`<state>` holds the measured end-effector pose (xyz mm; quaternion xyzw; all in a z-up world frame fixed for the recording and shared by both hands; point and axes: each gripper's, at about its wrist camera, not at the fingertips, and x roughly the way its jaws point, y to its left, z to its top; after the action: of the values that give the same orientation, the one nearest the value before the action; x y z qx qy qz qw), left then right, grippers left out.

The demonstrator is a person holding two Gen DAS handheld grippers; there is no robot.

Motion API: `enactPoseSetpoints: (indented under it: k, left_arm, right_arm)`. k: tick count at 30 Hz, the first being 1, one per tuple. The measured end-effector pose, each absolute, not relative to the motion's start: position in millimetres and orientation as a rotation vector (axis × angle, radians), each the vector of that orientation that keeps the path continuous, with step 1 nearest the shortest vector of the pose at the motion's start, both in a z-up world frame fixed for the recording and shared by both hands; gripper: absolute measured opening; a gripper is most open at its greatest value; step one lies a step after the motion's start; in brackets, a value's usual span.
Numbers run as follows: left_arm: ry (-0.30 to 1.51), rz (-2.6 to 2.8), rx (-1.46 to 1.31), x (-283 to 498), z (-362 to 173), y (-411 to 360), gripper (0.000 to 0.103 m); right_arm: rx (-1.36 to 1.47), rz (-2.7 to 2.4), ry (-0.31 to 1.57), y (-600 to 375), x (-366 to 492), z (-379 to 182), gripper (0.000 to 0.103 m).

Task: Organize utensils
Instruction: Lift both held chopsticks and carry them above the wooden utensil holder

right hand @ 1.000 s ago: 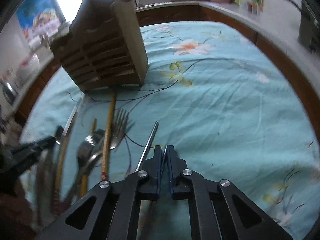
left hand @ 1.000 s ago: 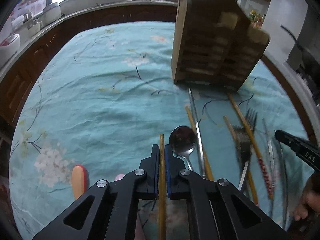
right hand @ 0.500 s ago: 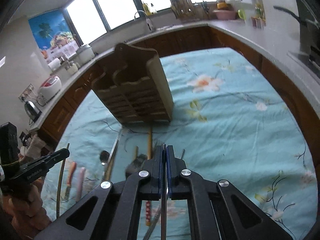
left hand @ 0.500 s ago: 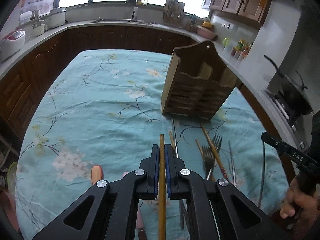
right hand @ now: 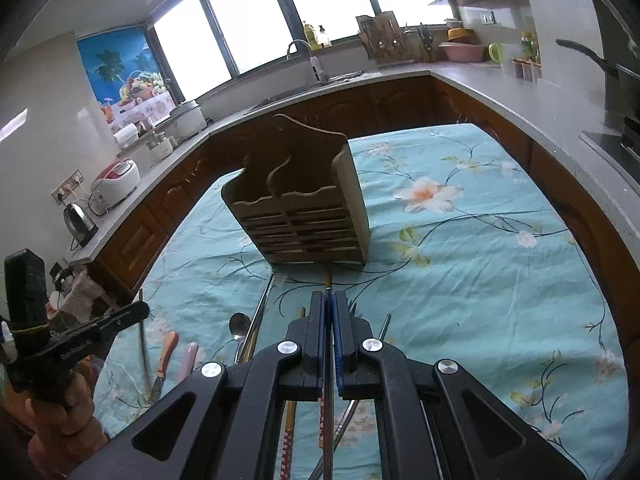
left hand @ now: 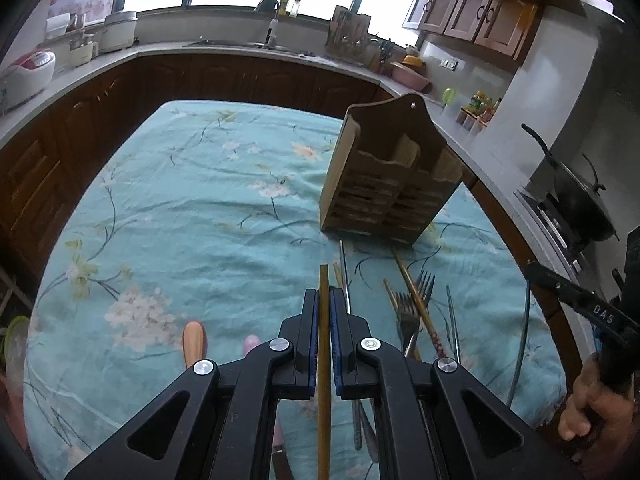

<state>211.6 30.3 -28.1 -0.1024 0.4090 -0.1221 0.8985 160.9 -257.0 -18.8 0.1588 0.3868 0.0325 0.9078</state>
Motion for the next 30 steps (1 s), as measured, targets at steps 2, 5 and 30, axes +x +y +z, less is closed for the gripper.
enactPoseSetpoints:
  k: [2,5,30]
  left_arm:
    - [0.846,-0.255,-0.217,212.6,-25.8,29.9,0.004]
    - [0.832,-0.262,-0.223,211.4,-18.3,30.8,0.004]
    - [0.586,-0.27,-0.249,202.9,44.6,37.2,0.004]
  right_arm:
    - [0.327,0.068,0.799,-256.5,159.4,-18.5,0.004]
    - [0.329,0.072,0.791,-256.4,157.1,-15.6,0.004]
    - [0.309,0.08,0.612,-261.9,172.4,44.0,0.004]
